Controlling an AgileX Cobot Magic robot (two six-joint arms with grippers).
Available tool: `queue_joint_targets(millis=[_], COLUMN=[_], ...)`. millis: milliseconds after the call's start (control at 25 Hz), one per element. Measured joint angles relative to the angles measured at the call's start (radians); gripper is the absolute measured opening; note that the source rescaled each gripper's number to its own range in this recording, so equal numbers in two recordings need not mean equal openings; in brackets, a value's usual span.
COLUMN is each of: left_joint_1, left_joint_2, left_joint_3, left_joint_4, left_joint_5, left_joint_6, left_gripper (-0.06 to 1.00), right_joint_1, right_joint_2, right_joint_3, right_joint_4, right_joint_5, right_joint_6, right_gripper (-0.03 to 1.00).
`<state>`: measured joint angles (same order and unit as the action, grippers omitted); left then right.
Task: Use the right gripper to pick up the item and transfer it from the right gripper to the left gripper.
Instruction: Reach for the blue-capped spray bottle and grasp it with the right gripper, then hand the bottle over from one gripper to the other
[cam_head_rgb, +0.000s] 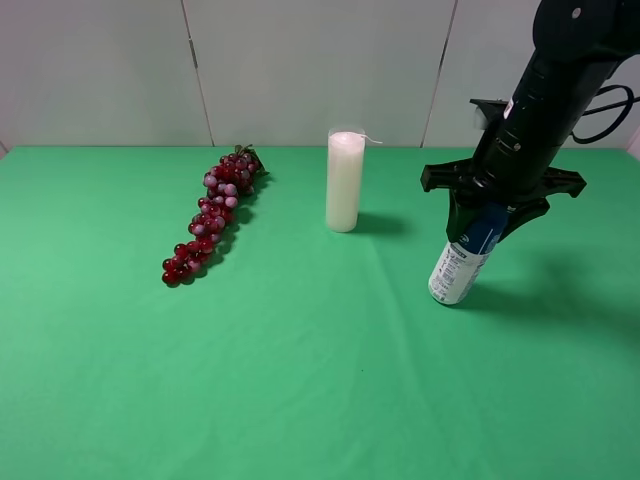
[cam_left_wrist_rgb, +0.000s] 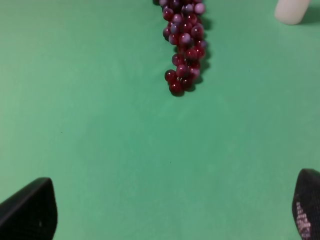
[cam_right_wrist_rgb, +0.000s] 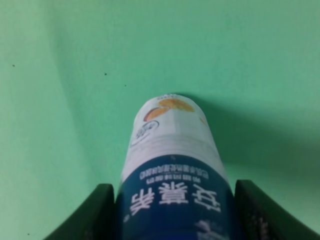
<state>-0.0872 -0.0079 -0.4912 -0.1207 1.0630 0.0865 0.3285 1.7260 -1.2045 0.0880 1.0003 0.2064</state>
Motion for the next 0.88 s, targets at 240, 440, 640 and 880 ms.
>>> queue_joint_targets(millis=[240,440,640,880], left_joint_1=[0.0,0.0,0.0,0.0], left_joint_2=[0.0,0.0,0.0,0.0], left_joint_3=[0.0,0.0,0.0,0.0], left_joint_4=[0.0,0.0,0.0,0.0], left_joint_5=[0.0,0.0,0.0,0.0], left_joint_6=[0.0,0.0,0.0,0.0], left_gripper=[0.89,0.89,0.89,0.88], right_joint_1=[0.0,0.0,0.0,0.0], right_joint_2=[0.0,0.0,-0.003,-0.128], right_joint_3=[0.0,0.0,-0.02,-0.034], right_joint_4=[0.0,0.0,0.045,0.068], right_joint_5=[0.0,0.0,0.029,0.028], right_joint_6=[0.001,0.001,-0.01,-0.03], right_gripper=[0.0,0.0,0.0,0.0])
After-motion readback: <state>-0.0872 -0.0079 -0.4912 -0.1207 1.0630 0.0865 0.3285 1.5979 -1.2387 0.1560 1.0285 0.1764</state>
